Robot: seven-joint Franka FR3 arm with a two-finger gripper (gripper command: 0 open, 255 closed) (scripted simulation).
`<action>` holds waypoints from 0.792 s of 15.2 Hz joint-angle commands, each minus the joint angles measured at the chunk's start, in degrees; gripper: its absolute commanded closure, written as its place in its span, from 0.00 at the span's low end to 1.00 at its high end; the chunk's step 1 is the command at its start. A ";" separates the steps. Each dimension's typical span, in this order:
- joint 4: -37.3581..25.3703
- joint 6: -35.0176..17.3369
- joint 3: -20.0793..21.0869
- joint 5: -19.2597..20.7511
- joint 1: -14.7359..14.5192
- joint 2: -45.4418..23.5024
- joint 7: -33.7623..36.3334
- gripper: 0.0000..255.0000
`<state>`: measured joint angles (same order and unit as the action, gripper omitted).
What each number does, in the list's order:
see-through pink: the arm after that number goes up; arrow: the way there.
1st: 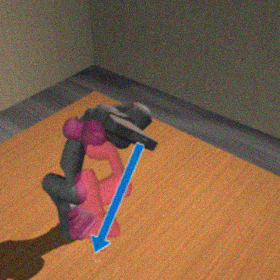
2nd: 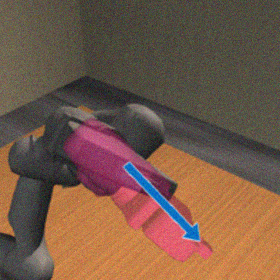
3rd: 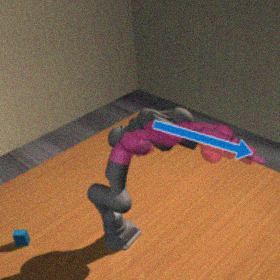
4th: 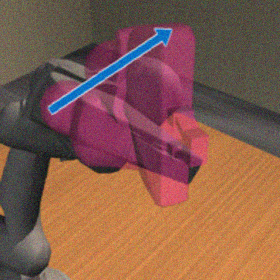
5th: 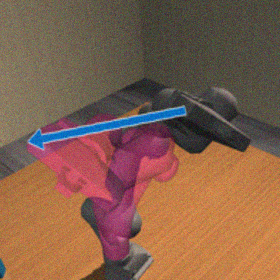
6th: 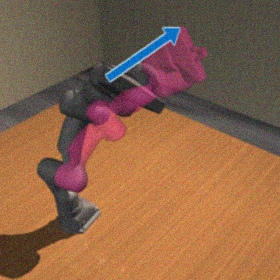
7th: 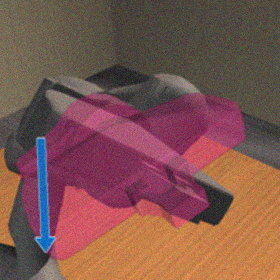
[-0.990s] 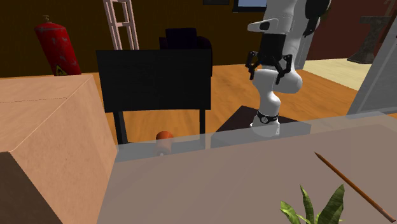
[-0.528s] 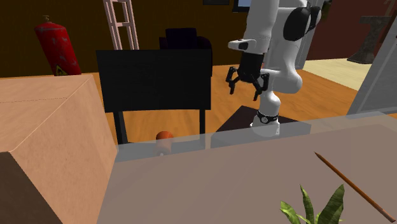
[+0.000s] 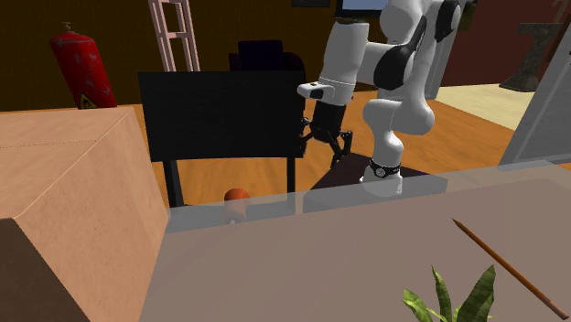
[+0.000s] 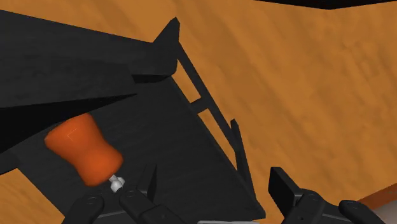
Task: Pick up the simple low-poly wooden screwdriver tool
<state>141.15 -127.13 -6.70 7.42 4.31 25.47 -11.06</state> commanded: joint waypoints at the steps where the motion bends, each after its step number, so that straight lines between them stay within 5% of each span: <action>1: -1.20 -3.61 -1.40 0.82 0.58 -3.91 -1.94 0.00; 12: -12.09 -19.24 -6.55 0.30 2.61 -26.14 -11.60 0.00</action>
<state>130.47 -144.91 -12.86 8.13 6.70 1.74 -21.53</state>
